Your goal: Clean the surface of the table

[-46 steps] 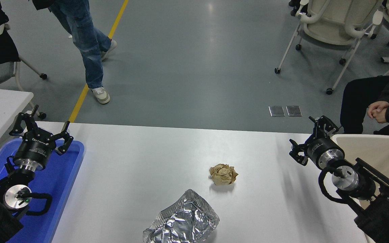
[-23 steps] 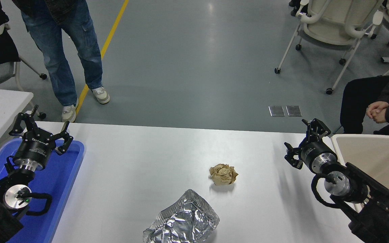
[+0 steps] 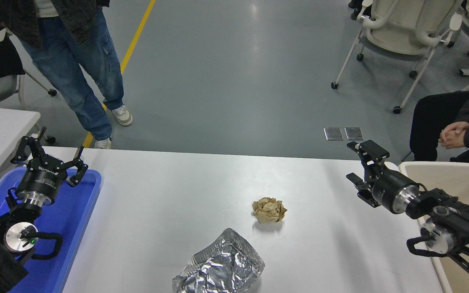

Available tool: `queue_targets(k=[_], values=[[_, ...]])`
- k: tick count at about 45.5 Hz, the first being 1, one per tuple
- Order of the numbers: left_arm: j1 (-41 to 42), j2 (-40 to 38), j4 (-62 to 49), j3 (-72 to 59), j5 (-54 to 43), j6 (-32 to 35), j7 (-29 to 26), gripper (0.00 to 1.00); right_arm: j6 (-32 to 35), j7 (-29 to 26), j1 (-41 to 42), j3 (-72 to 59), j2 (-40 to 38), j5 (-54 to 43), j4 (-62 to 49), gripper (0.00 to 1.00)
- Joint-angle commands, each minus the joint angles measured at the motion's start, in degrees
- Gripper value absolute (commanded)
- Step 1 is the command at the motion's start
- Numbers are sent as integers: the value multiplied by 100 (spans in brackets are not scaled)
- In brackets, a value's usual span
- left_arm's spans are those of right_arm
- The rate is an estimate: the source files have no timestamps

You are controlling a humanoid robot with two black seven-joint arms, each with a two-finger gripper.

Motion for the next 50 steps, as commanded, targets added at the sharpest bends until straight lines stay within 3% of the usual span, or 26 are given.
queue_targets(k=[1,10,22,34,50], values=[[0,0,-1,0,1,1,0,100,221,-7,152,-953,-1123,-1199,718,99],[0,0,-1,0,1,1,0,100,608,-16,152,-1023,-2152,-1243,1764,99],[0,0,-1,0,1,1,0,100,1047,-139,152,-1551,-2846,-1357,2528,99],[0,0,-1,0,1,1,0,100,1338,-367,135,-2034,-2847,-1357,2528,99],[0,0,-1,0,1,1,0,100,1303,-947,47,-2070,-2285,-1287,2528,98]])
